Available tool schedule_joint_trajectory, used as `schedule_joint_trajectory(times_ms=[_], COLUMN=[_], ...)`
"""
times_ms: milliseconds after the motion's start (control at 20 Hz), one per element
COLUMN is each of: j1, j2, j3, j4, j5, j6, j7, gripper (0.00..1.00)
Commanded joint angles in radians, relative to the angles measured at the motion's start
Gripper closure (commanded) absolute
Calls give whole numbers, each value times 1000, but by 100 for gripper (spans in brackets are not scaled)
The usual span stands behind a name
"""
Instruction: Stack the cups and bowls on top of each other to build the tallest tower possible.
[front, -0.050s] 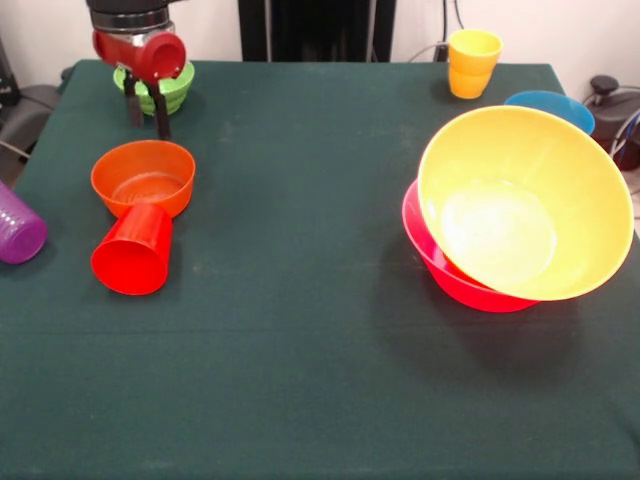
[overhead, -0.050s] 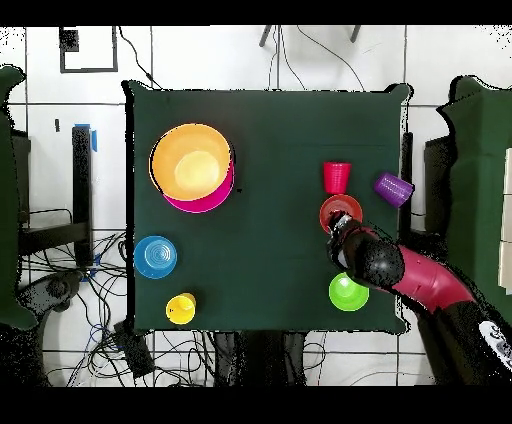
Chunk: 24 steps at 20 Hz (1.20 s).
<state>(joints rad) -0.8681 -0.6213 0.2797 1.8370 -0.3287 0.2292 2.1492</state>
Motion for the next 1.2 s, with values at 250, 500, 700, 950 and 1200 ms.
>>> schedule_joint_trajectory(times_ms=[250,500,700,950,1200], j1=[20,11,6,10,28], j2=[110,106,118,100,94], j3=[143,152,155,162,167], j4=[-186,-190,-193,-185,-173], j5=[-35,-43,-55,-46,-33], j6=[155,173,161,177,164], j7=[-140,-143,-135,-121,-85], gripper=[0,0,0,0,0])
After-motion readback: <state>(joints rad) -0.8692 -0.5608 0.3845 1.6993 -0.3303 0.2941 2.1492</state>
